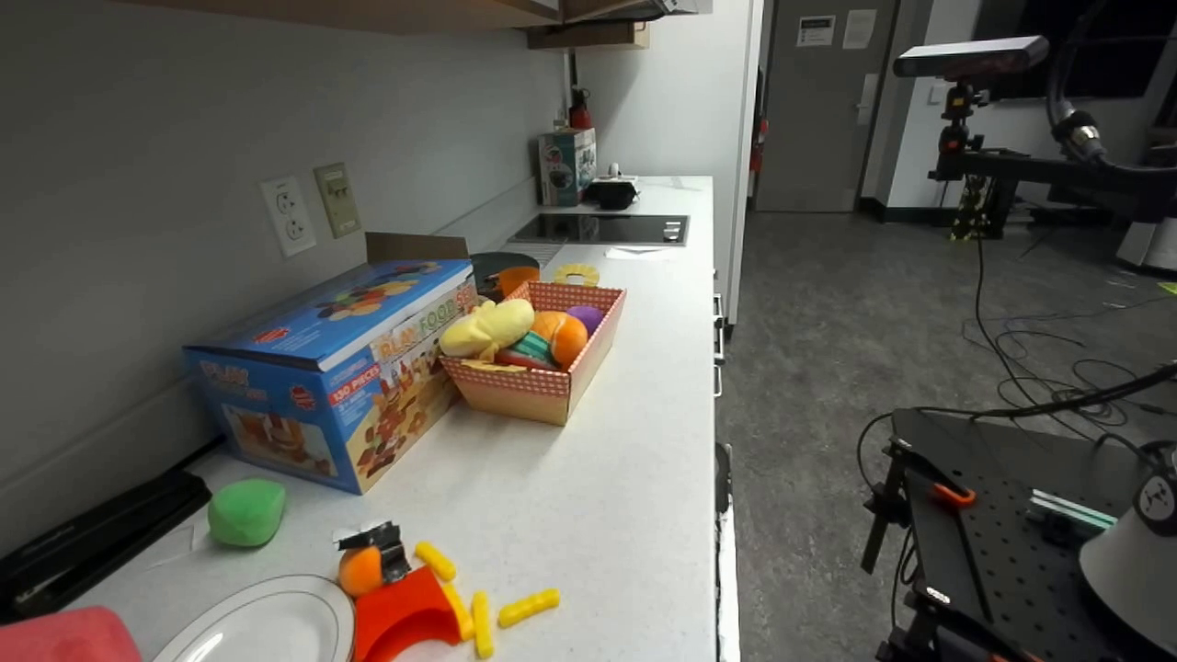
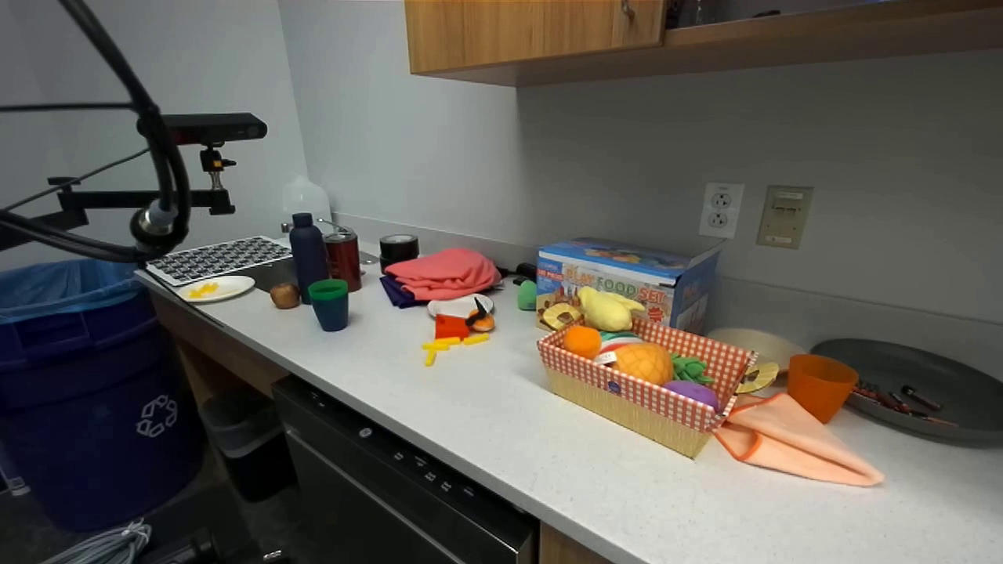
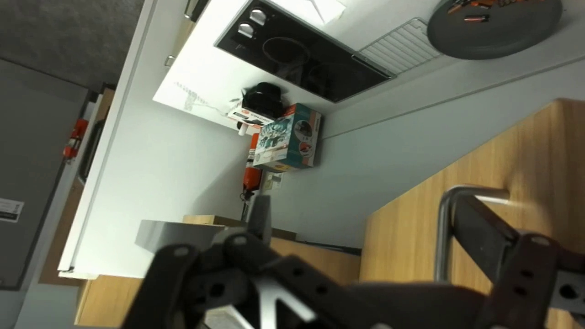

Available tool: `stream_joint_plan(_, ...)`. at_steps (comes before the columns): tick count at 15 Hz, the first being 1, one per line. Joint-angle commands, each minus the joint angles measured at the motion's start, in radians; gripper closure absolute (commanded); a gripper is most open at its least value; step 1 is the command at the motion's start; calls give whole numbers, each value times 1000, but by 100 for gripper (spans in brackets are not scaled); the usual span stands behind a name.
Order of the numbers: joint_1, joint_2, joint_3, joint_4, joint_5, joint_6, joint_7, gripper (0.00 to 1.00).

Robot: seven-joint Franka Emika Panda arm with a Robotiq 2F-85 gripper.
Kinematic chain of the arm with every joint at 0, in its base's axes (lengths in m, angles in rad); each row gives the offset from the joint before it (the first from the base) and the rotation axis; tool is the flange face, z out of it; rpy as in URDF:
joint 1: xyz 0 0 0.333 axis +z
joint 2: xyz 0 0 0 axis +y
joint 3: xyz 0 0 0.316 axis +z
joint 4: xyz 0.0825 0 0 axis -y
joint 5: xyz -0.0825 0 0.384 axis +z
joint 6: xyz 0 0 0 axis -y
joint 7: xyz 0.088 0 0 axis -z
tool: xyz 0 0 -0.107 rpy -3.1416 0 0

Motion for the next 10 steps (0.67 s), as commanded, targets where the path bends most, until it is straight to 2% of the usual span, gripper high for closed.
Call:
stream_joint_plan(1,-135,27,-28,-12,-156,65,73,0)
stream_joint_plan(5,-178,6,-20,-20,-273,-12,114,0)
stream_joint_plan(10,-75,-38,-99,12,-136,-184,-50,0)
